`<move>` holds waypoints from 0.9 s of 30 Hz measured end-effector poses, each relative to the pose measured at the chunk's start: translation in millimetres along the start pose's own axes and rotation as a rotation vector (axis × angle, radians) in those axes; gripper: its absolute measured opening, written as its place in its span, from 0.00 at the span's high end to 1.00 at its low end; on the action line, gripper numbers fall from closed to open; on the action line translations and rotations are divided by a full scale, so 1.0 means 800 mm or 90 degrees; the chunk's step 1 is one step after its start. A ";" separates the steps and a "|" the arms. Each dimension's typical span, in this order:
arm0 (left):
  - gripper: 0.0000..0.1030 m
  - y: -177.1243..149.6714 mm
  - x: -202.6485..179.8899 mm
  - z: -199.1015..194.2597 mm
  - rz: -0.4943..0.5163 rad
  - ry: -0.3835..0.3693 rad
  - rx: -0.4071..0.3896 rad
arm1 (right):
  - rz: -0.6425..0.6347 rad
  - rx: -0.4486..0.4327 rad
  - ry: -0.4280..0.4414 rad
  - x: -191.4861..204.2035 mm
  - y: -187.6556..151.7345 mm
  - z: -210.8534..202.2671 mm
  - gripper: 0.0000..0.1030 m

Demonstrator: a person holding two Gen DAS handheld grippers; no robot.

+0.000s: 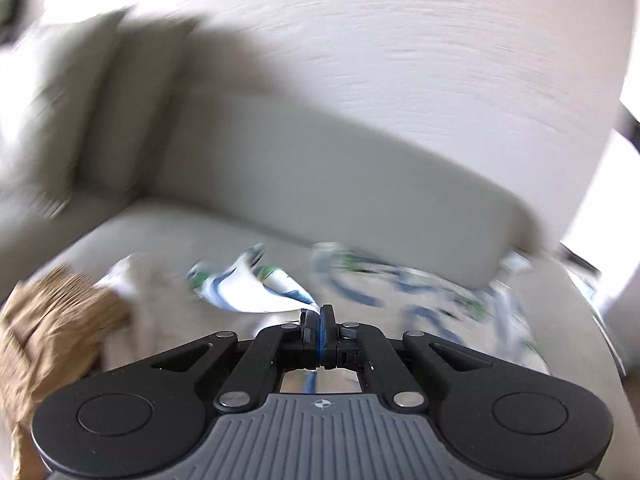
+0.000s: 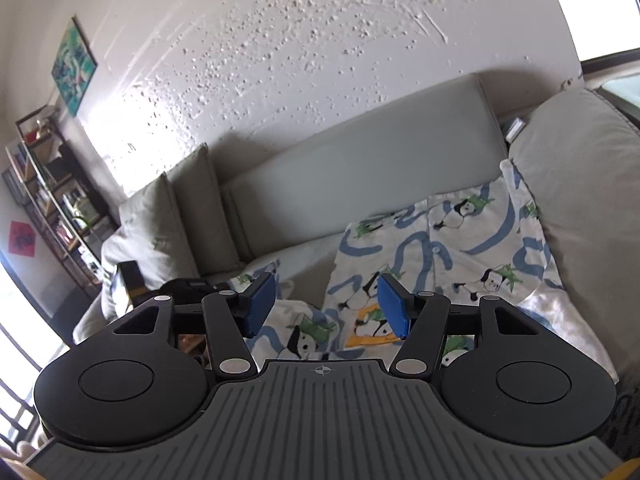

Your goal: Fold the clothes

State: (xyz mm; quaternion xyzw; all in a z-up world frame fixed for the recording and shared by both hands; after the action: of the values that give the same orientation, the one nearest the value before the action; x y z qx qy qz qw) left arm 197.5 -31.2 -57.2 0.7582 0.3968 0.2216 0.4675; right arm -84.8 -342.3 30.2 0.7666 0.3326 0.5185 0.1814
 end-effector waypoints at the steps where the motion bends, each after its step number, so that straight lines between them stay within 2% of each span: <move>1: 1.00 -0.007 -0.031 -0.006 0.032 -0.037 -0.003 | 0.006 0.002 0.004 -0.002 -0.001 -0.002 0.39; 3: 1.00 -0.026 -0.094 -0.013 0.091 -0.115 0.004 | 0.019 0.006 0.012 -0.007 -0.002 -0.005 0.39; 6: 1.00 -0.080 -0.184 -0.004 0.171 -0.222 0.118 | 0.023 -0.006 0.010 -0.015 0.000 -0.019 0.39; 7: 0.97 -0.099 -0.205 -0.001 0.188 -0.247 0.160 | 0.022 -0.011 0.007 -0.019 0.000 -0.023 0.39; 9: 0.75 -0.132 -0.235 0.002 0.216 -0.280 0.231 | 0.026 -0.013 -0.003 -0.029 0.000 -0.027 0.39; 11: 0.71 -0.146 -0.237 -0.010 0.206 -0.283 0.239 | 0.041 -0.004 -0.010 -0.042 -0.001 -0.026 0.39; 12: 0.63 -0.148 -0.231 -0.017 0.179 -0.281 0.236 | 0.048 0.002 -0.014 -0.049 -0.001 -0.025 0.38; 14: 0.56 -0.144 -0.208 -0.031 0.098 -0.268 0.219 | 0.061 0.015 -0.025 -0.062 -0.003 -0.022 0.36; 15: 0.56 -0.141 -0.195 -0.038 0.053 -0.257 0.209 | 0.066 0.018 -0.030 -0.068 -0.004 -0.019 0.36; 19: 0.56 -0.134 -0.128 -0.048 -0.111 -0.145 0.156 | 0.075 0.041 -0.043 -0.086 -0.010 -0.004 0.36; 21: 0.57 -0.132 -0.097 -0.050 -0.185 -0.121 0.137 | 0.069 0.063 -0.043 -0.090 -0.014 0.009 0.36; 24: 0.57 -0.136 -0.069 -0.057 -0.248 -0.123 0.095 | 0.036 0.148 -0.059 -0.094 -0.030 0.058 0.39; 27: 0.56 -0.144 -0.054 -0.053 -0.283 -0.120 0.099 | 0.049 0.249 -0.047 -0.104 -0.053 0.115 0.54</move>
State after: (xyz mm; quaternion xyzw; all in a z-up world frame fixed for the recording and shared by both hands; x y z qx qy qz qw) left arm 96.8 -15.0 -137.8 0.7035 0.5241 0.0102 0.4798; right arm -34.6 -364.0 -88.7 0.8179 0.3907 0.4218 0.0216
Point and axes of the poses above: each gripper's, at about its wrist camera, not at the fingertips, and z roughly the way its jaws point, x to its left, y to its top, the point moved 2 cm from there along z, roughly the way its jaws point, and after that the axes turned 13 degrees about z, right-handed, at the moved point
